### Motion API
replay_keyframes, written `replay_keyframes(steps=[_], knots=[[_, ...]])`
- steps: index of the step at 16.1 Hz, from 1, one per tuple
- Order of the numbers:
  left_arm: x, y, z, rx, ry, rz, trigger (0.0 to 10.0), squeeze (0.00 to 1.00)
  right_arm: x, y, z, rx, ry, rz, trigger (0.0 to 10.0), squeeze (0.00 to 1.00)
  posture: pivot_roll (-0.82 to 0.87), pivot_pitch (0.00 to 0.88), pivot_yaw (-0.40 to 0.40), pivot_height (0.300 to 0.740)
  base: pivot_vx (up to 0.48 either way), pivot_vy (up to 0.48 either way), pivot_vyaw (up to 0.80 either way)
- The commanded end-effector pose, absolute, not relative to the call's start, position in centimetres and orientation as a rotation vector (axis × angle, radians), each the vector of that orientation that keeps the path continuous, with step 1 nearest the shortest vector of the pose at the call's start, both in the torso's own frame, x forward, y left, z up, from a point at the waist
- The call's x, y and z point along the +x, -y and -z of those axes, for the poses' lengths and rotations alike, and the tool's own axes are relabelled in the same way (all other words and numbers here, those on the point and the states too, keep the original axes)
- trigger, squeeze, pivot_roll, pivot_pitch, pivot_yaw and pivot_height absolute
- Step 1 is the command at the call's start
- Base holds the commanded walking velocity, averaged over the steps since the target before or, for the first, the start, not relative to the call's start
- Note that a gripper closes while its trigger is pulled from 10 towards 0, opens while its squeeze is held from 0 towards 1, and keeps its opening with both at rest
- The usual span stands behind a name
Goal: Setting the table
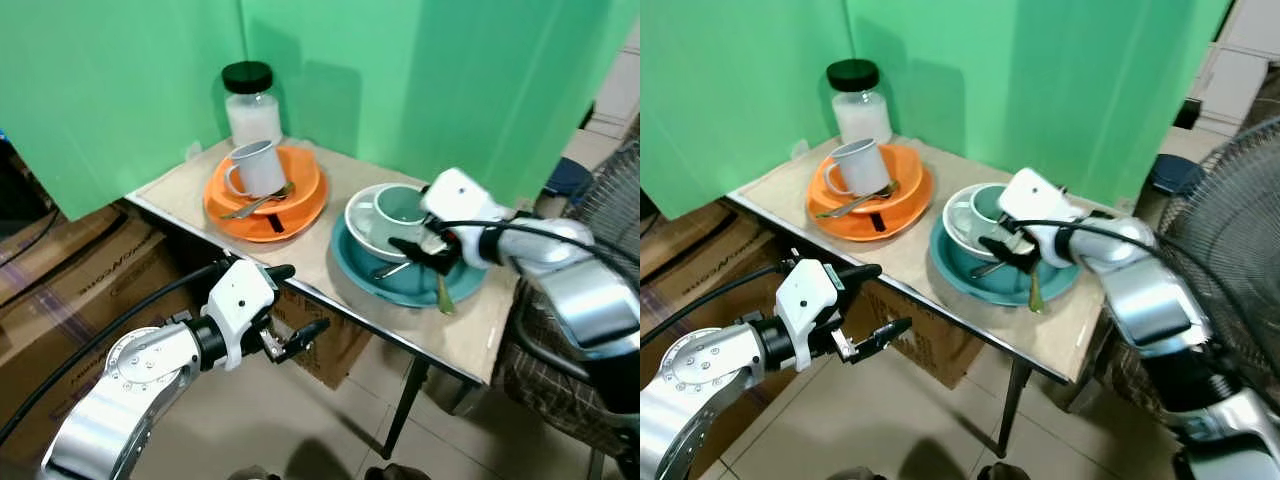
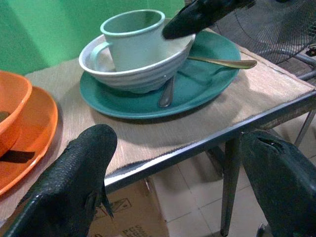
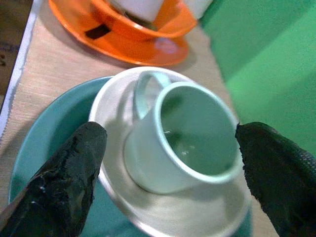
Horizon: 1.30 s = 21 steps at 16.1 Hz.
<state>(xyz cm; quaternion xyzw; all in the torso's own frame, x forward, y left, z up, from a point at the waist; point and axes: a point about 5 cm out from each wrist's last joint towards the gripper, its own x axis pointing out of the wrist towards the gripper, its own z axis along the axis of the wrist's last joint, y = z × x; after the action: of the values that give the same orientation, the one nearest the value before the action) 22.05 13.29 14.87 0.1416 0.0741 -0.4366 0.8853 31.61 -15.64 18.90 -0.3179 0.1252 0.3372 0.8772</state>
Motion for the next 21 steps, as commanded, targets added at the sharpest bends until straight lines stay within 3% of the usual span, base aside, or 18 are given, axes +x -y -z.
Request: replay_keyframes(steps=[1, 5, 6, 8, 21], knots=[[21.9, -13.5, -14.8, 0.321, -0.155, 0.905, 10.0, 0.0, 32.2, 15.4, -19.1, -0.682, -0.257, -0.684, 10.0, 0.0, -0.01, 0.049, 0.023, 0.74, 0.0, 0.0, 0.0], [21.6, -14.2, -14.7, 0.33, -0.154, 0.869, 10.0, 0.0, 33.4, 14.7, -18.8, -0.703, -0.264, -0.668, 10.0, 0.0, 0.0, 0.046, 0.018, 0.74, 0.0, 0.0, 0.0], [21.3, -14.2, -14.6, 0.325, -0.157, 0.878, 10.0, 0.0, 33.9, 14.8, -19.0, -0.719, -0.271, -0.658, 4.2, 0.0, 0.0, 0.037, 0.013, 0.74, 0.0, 0.0, 0.0], [21.2, -14.1, -14.7, 0.321, -0.151, 0.88, 10.0, 0.0, 34.0, 15.0, -19.1, -0.717, -0.279, -0.656, 0.0, 0.0, 0.01, 0.027, 0.008, 0.74, 0.0, 0.0, 0.0], [21.0, -13.6, -14.6, 0.309, -0.14, 0.916, 10.0, 0.0, 33.2, 15.1, -18.2, -0.759, -0.382, -0.742, 0.0, 0.0, 0.0, 0.013, 0.01, 0.74, 0.0, 0.0, 0.0]])
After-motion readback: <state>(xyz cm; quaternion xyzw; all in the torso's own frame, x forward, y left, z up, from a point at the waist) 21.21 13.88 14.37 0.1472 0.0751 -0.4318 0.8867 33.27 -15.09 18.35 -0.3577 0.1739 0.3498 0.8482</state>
